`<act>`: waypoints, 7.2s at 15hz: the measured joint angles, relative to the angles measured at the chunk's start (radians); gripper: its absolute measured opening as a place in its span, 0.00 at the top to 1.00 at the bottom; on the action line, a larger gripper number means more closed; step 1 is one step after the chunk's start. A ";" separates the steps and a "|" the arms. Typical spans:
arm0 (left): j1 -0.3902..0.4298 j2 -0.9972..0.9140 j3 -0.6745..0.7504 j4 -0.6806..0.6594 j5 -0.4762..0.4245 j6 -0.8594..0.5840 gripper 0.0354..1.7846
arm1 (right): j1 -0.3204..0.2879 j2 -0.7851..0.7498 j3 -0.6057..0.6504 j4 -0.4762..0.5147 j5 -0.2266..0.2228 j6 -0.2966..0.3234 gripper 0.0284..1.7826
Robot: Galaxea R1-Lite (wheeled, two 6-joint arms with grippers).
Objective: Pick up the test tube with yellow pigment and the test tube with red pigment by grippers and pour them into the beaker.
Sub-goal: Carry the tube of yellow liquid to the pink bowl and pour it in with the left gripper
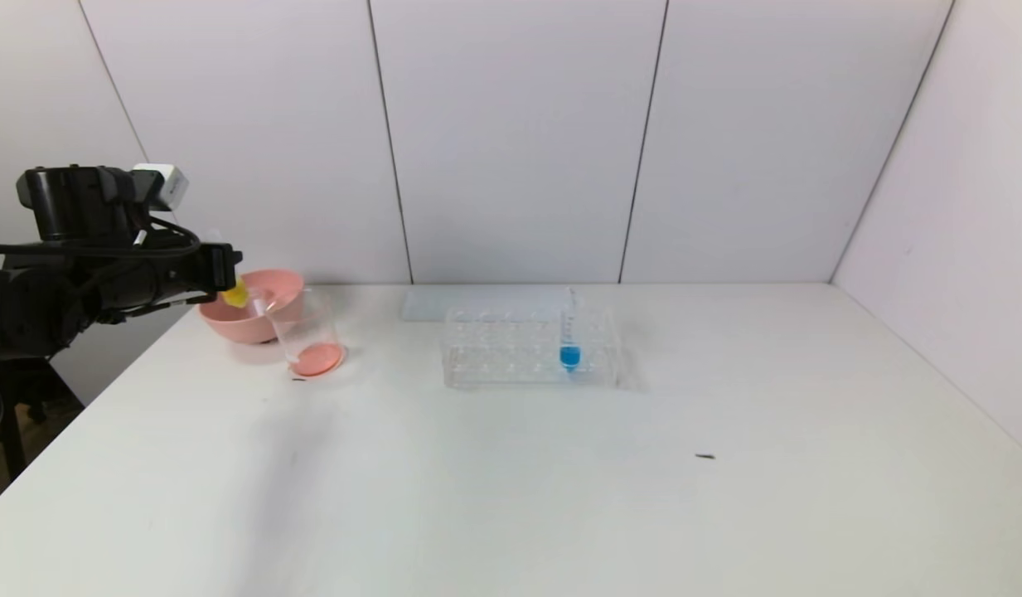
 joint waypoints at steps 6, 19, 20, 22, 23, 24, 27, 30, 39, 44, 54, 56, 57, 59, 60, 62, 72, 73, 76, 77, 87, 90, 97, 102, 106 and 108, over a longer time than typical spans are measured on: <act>0.031 0.011 -0.010 0.010 -0.060 0.073 0.75 | 0.001 0.000 0.000 0.000 0.000 0.000 0.05; 0.066 0.022 -0.091 0.190 -0.112 0.241 0.75 | 0.000 0.000 0.000 0.000 0.000 0.000 0.05; 0.066 0.021 -0.095 0.200 -0.119 0.243 0.75 | 0.000 0.000 0.000 0.000 0.000 0.000 0.05; 0.067 0.020 -0.105 0.216 -0.154 0.245 0.75 | 0.000 0.000 0.000 0.000 0.000 0.000 0.05; 0.067 0.020 -0.108 0.217 -0.160 0.245 0.75 | 0.001 0.000 0.000 0.000 0.000 0.000 0.05; 0.067 0.020 -0.113 0.226 -0.161 0.250 0.75 | 0.001 0.000 0.000 0.000 0.000 0.000 0.05; 0.068 0.019 -0.145 0.306 -0.167 0.291 0.75 | 0.000 0.000 0.000 0.000 0.000 0.000 0.05; 0.073 0.021 -0.188 0.395 -0.193 0.333 0.75 | 0.000 0.000 0.000 0.000 0.000 0.000 0.05; 0.074 0.034 -0.270 0.538 -0.206 0.433 0.75 | 0.000 0.000 0.000 0.000 0.000 0.000 0.05; 0.078 0.041 -0.317 0.629 -0.284 0.500 0.75 | 0.000 0.000 0.000 0.000 0.000 0.000 0.05; 0.100 0.043 -0.397 0.769 -0.288 0.754 0.75 | 0.000 0.000 0.000 0.000 0.000 0.000 0.05; 0.100 0.047 -0.399 0.768 -0.288 0.758 0.75 | 0.000 0.000 0.000 0.000 0.000 0.000 0.05; 0.100 0.049 -0.402 0.768 -0.287 0.758 0.75 | 0.000 0.000 0.000 0.000 0.000 0.000 0.05; 0.099 0.054 -0.407 0.767 -0.289 0.757 0.75 | 0.000 0.000 0.000 0.000 0.000 0.000 0.05; 0.098 0.055 -0.409 0.766 -0.289 0.758 0.75 | 0.000 0.000 0.000 0.000 0.000 0.000 0.05; 0.095 0.062 -0.422 0.766 -0.288 0.760 0.75 | 0.000 0.000 0.000 0.000 0.000 0.000 0.05; 0.092 0.093 -0.561 0.961 -0.279 0.887 0.75 | 0.000 0.000 0.000 0.000 0.000 0.000 0.05; 0.094 0.099 -0.586 1.000 -0.278 0.909 0.75 | 0.000 0.000 0.000 0.000 0.000 0.000 0.05; 0.102 0.121 -0.647 1.070 -0.277 0.956 0.75 | 0.000 0.000 0.000 0.000 0.000 0.000 0.05; 0.103 0.126 -0.658 1.073 -0.277 0.968 0.75 | 0.000 0.000 0.000 0.000 0.000 0.000 0.05; 0.112 0.181 -0.780 1.195 -0.277 1.077 0.75 | 0.000 0.000 0.000 0.000 0.000 0.000 0.05; 0.111 0.192 -0.790 1.196 -0.277 1.083 0.75 | 0.000 0.000 0.000 0.000 0.000 0.000 0.05; 0.107 0.210 -0.820 1.218 -0.277 1.111 0.75 | 0.000 0.000 0.000 0.000 0.000 0.000 0.05; 0.103 0.234 -0.881 1.278 -0.255 1.151 0.75 | 0.000 0.000 0.000 0.000 0.000 0.000 0.05; 0.092 0.237 -0.885 1.277 -0.226 1.152 0.75 | 0.000 0.000 0.000 0.000 0.000 0.000 0.05; 0.090 0.237 -0.885 1.277 -0.206 1.164 0.75 | 0.000 0.000 0.000 0.000 0.000 0.000 0.05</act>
